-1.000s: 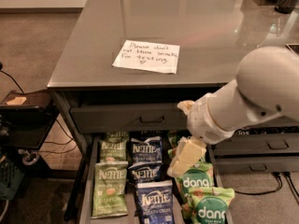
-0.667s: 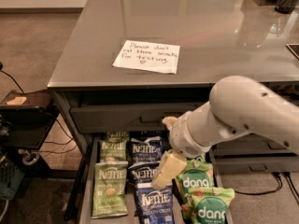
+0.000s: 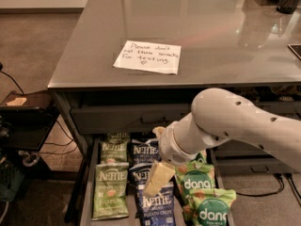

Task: Pick green jalapeno chip bag from middle drawer and place on counter

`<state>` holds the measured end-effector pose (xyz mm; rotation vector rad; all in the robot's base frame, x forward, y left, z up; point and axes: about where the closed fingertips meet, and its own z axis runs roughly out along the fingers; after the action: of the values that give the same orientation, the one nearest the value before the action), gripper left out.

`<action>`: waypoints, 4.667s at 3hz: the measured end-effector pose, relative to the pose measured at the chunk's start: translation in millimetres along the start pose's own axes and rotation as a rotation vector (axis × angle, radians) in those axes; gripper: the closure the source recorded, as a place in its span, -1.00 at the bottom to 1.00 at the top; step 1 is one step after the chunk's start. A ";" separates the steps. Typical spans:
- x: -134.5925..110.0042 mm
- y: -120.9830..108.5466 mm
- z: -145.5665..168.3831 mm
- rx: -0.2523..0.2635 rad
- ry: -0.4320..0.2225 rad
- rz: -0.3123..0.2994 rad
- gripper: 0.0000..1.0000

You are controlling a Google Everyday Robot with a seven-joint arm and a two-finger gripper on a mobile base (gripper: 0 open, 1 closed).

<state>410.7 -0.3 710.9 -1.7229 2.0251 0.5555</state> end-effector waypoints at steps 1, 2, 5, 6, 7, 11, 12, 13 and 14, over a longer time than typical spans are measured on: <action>3.1 1.4 12.2 -0.009 0.013 -0.035 -1.00; 7.8 1.2 57.8 -0.046 -0.007 -0.082 -1.00; 0.0 -7.1 212.0 -0.097 -0.120 -0.112 -1.00; 3.1 -15.2 245.2 -0.080 -0.137 -0.106 -1.00; 10.0 -27.1 273.6 -0.065 -0.120 -0.096 -1.00; 42.0 -68.4 339.5 -0.088 -0.007 -0.083 -1.00; 56.9 -71.0 345.9 -0.102 0.032 -0.071 -1.00; 66.9 -67.5 346.4 -0.118 0.045 -0.055 -0.61; 60.1 -59.6 339.9 -0.155 0.019 -0.024 -0.15</action>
Offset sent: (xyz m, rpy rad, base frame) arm 0.0126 0.0518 -0.1129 0.0579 -0.0034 0.1449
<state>481.4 129.5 393.3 -1.8448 2.0180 0.7081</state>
